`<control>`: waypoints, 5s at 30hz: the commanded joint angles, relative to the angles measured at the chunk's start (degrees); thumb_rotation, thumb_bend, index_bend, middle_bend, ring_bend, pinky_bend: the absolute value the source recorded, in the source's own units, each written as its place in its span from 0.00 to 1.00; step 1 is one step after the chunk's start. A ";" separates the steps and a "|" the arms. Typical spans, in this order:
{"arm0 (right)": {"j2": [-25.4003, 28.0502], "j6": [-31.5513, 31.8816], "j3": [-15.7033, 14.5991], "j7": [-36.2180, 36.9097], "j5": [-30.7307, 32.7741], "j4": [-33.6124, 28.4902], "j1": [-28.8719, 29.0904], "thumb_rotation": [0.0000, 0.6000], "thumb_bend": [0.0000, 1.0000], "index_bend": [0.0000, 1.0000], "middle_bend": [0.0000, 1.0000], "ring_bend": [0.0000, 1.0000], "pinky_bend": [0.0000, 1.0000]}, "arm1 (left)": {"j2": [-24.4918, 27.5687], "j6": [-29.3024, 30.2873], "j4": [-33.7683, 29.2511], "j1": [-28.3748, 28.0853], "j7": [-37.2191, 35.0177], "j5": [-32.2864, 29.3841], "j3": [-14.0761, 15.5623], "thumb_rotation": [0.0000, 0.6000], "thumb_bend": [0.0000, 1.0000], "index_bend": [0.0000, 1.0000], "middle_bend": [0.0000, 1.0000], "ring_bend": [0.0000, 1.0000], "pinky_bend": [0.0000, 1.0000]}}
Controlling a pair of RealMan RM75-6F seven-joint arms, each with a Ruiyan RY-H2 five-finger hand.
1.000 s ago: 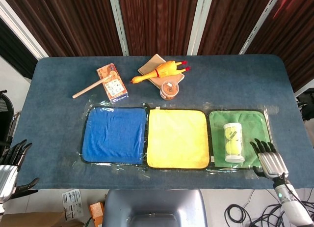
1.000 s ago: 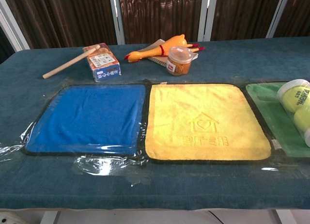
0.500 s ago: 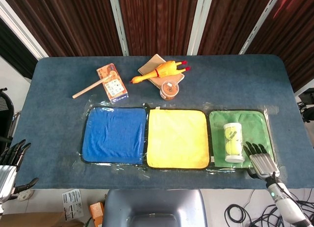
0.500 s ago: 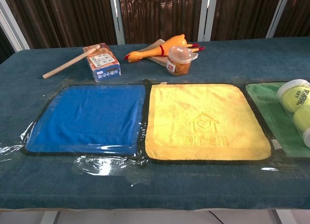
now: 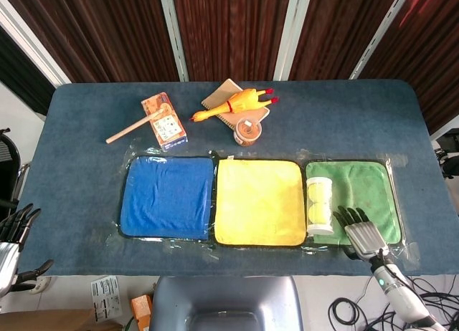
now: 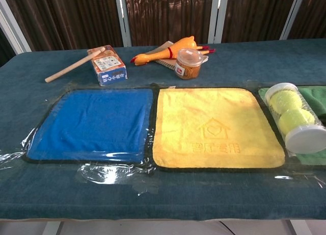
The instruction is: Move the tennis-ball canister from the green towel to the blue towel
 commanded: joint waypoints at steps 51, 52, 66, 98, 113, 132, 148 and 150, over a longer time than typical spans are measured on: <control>-16.56 -1.87 7.37 -24.54 27.36 -3.92 22.23 1.00 0.31 0.09 0.01 0.00 0.00 | 0.76 2.61 1.90 1.06 -4.81 1.10 -0.03 1.00 0.03 0.00 0.01 0.06 0.14; -16.92 -1.64 7.31 -24.83 27.57 -3.99 22.64 1.00 0.31 0.09 0.01 0.00 0.00 | 0.79 2.61 1.93 1.05 -4.90 1.16 0.00 1.00 0.03 0.00 0.01 0.06 0.14; -22.15 -1.05 9.00 -27.20 32.98 -1.77 28.53 1.00 0.31 0.08 0.01 0.00 0.00 | 0.86 2.57 2.19 1.06 -5.25 1.47 0.18 1.00 0.03 0.00 0.01 0.06 0.14; -32.86 -0.38 13.58 -27.98 40.22 5.68 38.64 1.00 0.31 0.08 0.01 0.00 0.00 | 1.33 1.62 2.40 0.93 -6.50 0.77 0.25 1.00 0.03 0.00 0.01 0.06 0.14; -37.51 -0.64 15.00 -27.10 40.21 9.73 42.07 1.00 0.31 0.08 0.01 0.00 0.00 | 1.39 2.56 2.81 1.35 -7.28 1.15 0.33 1.00 0.03 0.00 0.01 0.06 0.14; -39.02 -0.16 14.82 -25.30 37.35 11.04 42.61 1.00 0.31 0.07 0.01 0.00 0.00 | 1.30 3.13 3.14 1.55 -7.44 1.51 0.35 1.00 0.03 0.00 0.01 0.06 0.14; -13.60 14.74 -0.63 -15.21 16.13 -11.52 25.28 1.00 0.31 0.02 0.01 0.00 0.00 | 0.97 3.15 2.71 1.64 -6.10 1.58 0.38 1.00 0.03 0.00 0.01 0.06 0.14; -8.87 18.63 -4.43 -12.89 11.56 -13.88 21.40 1.00 0.31 0.01 0.01 0.00 0.00 | 0.89 3.25 2.63 1.68 -5.92 1.59 0.34 1.00 0.03 0.00 0.01 0.06 0.14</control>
